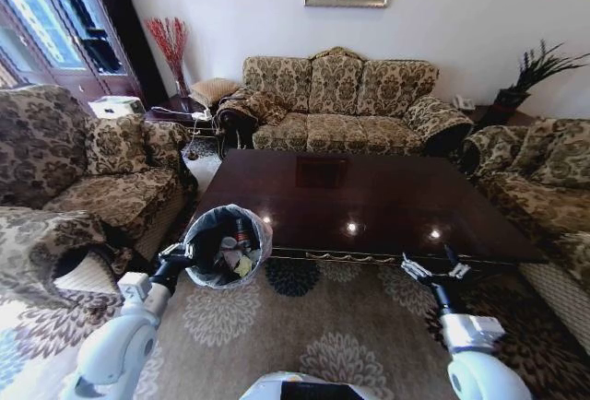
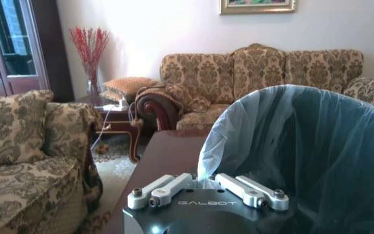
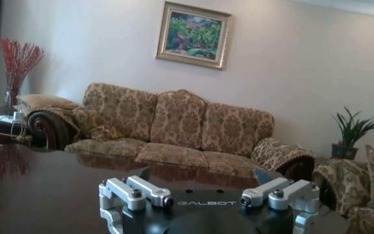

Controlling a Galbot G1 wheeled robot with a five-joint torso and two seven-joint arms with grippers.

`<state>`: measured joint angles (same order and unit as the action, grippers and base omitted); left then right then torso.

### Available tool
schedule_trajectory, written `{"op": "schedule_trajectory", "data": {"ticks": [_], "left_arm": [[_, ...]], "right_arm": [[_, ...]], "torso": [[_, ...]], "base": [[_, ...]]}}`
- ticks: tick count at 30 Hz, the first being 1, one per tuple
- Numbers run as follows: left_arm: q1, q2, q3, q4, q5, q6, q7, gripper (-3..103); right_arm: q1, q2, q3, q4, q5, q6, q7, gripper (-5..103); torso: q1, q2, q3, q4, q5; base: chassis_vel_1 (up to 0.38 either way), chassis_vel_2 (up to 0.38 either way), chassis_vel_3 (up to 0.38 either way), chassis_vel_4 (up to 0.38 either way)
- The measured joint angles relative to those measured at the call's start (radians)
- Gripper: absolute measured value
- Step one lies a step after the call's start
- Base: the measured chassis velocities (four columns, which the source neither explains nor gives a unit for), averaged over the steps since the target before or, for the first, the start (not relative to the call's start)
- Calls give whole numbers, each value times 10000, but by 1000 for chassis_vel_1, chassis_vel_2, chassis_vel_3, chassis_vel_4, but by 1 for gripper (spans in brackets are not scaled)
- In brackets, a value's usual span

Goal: Move to the front of the table and place the trash on the table into the trash bin.

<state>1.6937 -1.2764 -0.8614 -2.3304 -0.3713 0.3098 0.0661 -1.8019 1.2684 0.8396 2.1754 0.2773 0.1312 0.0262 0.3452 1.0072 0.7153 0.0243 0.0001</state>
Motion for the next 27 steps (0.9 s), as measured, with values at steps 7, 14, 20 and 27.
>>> {"op": "schedule_trajectory", "data": {"ticks": [7,14,20,27], "left_arm": [[830,-282,-339,-836,129,-580,160,0],[220,-46,346,-832,371,51,-18,0],[393,-176,95,-927,368,28,136,0],[677,-327,-446,-1019,250,-99,266,0]], "right_arm": [[-1347,167,1329,576,736,1205,-323,100],[-1351,372,1640,162,1095,1397,-407,100],[-1803,830,1847,116,1348,1759,-621,100],[-2043,1285,1795,340,1232,2047,-732,100]], "torso": [[-153,-322,-194,3,3],[-280,-649,-363,0,2],[-440,-970,-545,0,0],[-574,-1303,-732,2,0]], "base": [[0,0,0,0],[0,0,0,0],[0,0,0,0],[0,0,0,0]]}}
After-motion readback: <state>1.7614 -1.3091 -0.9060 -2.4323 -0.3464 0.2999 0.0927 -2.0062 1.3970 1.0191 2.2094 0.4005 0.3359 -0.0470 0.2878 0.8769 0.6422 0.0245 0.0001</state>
